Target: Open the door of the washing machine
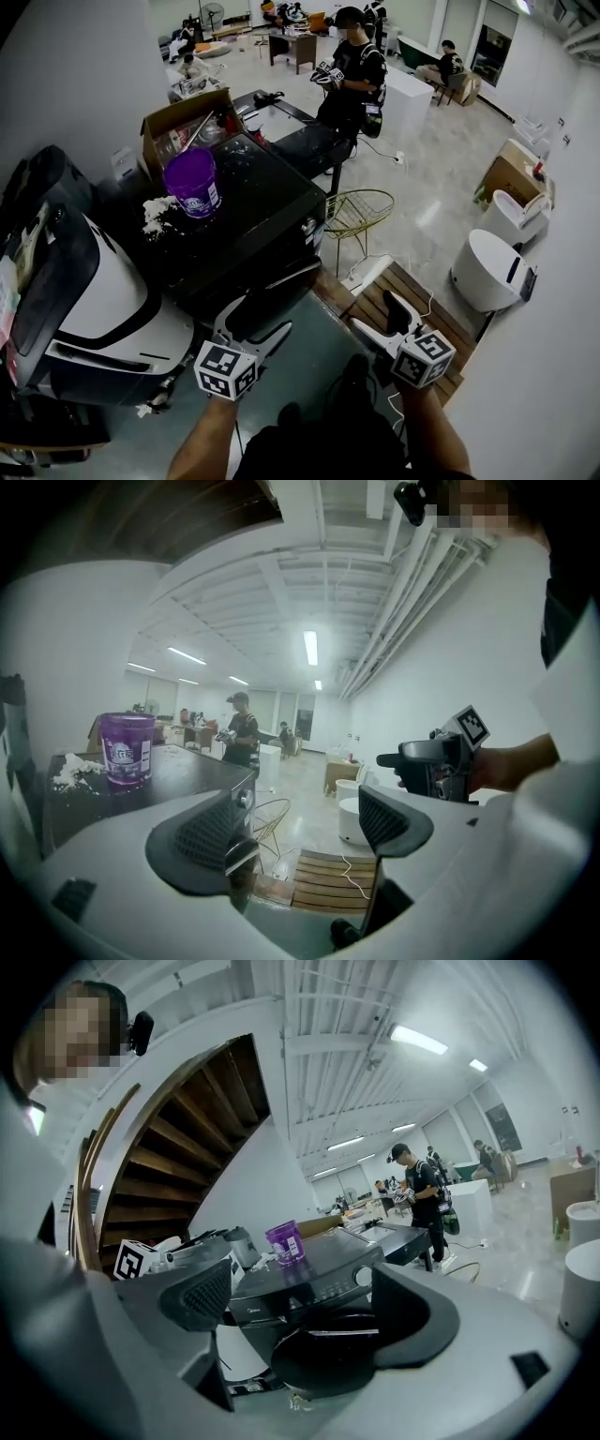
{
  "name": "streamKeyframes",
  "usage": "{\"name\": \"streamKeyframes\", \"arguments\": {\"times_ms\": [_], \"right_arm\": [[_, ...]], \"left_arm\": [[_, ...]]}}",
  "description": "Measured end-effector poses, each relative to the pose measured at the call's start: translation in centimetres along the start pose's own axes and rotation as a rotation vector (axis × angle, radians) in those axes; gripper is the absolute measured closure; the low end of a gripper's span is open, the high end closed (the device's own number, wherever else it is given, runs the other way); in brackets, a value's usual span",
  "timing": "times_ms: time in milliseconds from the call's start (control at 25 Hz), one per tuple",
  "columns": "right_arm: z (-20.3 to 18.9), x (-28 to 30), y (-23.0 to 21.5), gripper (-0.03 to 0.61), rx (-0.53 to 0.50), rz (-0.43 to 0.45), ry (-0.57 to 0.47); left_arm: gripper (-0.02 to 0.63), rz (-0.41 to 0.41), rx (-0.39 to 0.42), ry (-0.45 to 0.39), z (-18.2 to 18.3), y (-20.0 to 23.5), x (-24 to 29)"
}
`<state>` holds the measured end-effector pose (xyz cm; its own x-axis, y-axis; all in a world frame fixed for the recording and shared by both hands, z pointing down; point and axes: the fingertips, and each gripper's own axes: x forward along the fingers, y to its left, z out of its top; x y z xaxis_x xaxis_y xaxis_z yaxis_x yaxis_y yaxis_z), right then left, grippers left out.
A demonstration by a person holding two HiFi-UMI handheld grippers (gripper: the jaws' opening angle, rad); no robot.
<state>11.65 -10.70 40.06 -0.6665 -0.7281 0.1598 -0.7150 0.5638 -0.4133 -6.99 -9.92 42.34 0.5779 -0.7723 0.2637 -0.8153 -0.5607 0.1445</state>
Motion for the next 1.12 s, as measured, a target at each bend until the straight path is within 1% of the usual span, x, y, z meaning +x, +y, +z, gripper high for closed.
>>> {"name": "streamKeyframes", "arguments": {"times_ms": [120, 320, 440, 520, 680, 880, 1040, 1120], "right_arm": [[1.6, 1.9, -3.3, 0.104, -0.005, 0.08, 0.04], [4.9, 4.1, -9.0, 0.123, -0.055, 0.178, 0.107], [6.2, 5.3, -11.2, 0.132, -0.099, 0.232, 0.143], [6.7, 6.1, -12.1, 0.135, -0.109, 0.255, 0.157], [6.3, 7.9, -12.4, 0.14, -0.105, 0.298, 0.193], [6.0, 10.9, -10.0, 0.141, -0.164, 0.339, 0.229], [5.4, 12.2, -8.0, 0.153, -0.225, 0.357, 0.261], [4.6, 13.0, -7.3, 0.161, -0.234, 0.369, 0.284]], "left_arm": [[0.176, 0.059, -0.016, 0.009, 1.2, -0.1, 3.7], [0.184, 0.129, -0.029, -0.012, 4.2, -1.1, 10.0], [0.187, 0.182, -0.046, -0.024, 5.2, -1.4, 12.2], [0.189, 0.208, -0.055, -0.026, 5.5, -1.4, 13.0], [0.192, 0.257, -0.068, -0.024, 5.3, -0.5, 13.0], [0.196, 0.318, -0.101, -0.041, 4.4, 2.8, 10.9], [0.202, 0.341, -0.117, -0.047, 3.5, 4.9, 9.2], [0.204, 0.355, -0.129, -0.046, 2.8, 5.7, 8.5]]}}
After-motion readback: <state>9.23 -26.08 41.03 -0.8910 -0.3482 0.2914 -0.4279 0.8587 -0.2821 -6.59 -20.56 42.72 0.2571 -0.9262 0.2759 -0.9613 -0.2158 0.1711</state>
